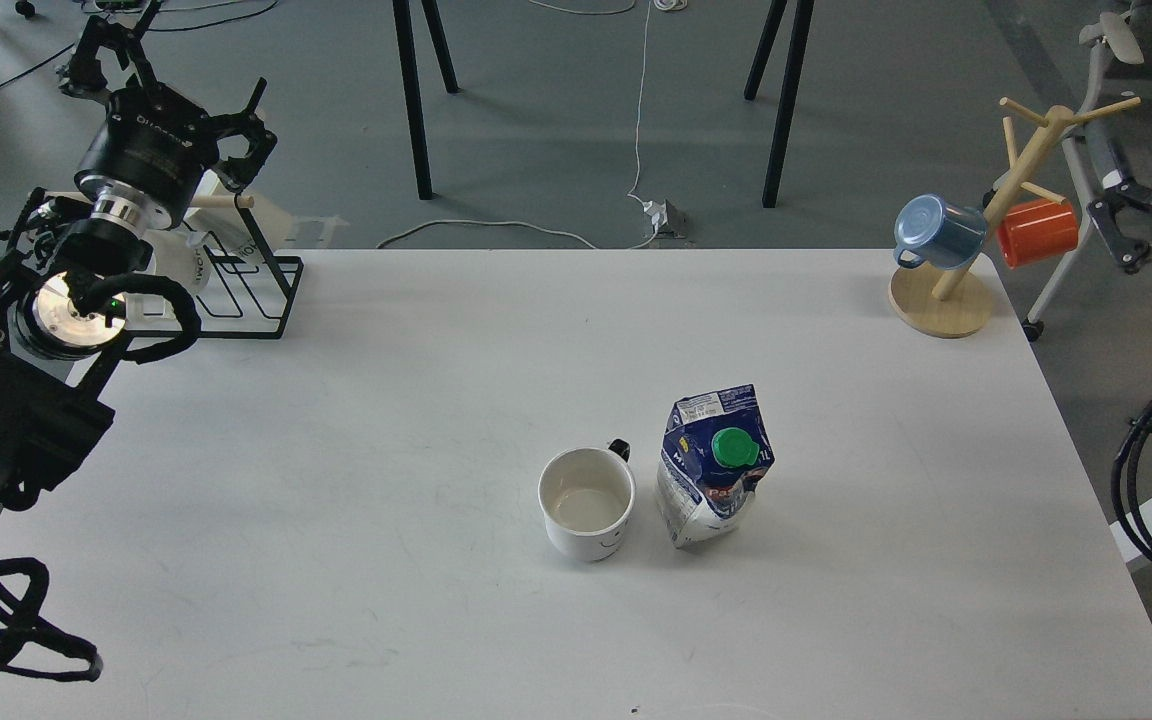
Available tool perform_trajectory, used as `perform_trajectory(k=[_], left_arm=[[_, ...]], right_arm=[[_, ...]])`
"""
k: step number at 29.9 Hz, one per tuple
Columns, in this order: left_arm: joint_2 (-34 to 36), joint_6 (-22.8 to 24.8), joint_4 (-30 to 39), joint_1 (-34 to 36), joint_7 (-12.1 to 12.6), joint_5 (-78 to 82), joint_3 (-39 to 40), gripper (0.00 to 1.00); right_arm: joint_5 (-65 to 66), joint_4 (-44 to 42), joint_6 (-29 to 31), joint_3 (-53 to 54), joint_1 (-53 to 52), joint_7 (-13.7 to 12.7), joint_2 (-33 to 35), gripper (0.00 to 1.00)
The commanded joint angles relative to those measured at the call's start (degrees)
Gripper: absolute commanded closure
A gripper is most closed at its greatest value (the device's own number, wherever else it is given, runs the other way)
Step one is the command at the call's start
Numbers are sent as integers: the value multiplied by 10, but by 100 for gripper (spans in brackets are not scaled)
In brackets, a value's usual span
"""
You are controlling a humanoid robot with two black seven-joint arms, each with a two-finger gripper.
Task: Place cup and milk with both arms
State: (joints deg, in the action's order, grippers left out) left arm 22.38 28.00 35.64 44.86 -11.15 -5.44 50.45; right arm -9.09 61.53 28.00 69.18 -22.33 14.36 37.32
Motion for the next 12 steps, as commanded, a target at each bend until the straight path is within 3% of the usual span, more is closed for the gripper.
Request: perform_trajectory(k=[1, 7, 12], left_arm=[[-12, 0, -1, 0, 0, -21, 0, 1], [-16, 0, 3, 0, -4, -21, 0, 1], [-9, 0, 6, 1, -6, -22, 1, 1]], right_arm=[[-15, -101, 0, -88, -130, -12, -12, 3], [-22, -224, 0, -149, -231, -17, -96, 1], [-20, -236, 0, -150, -243, -16, -109, 1]])
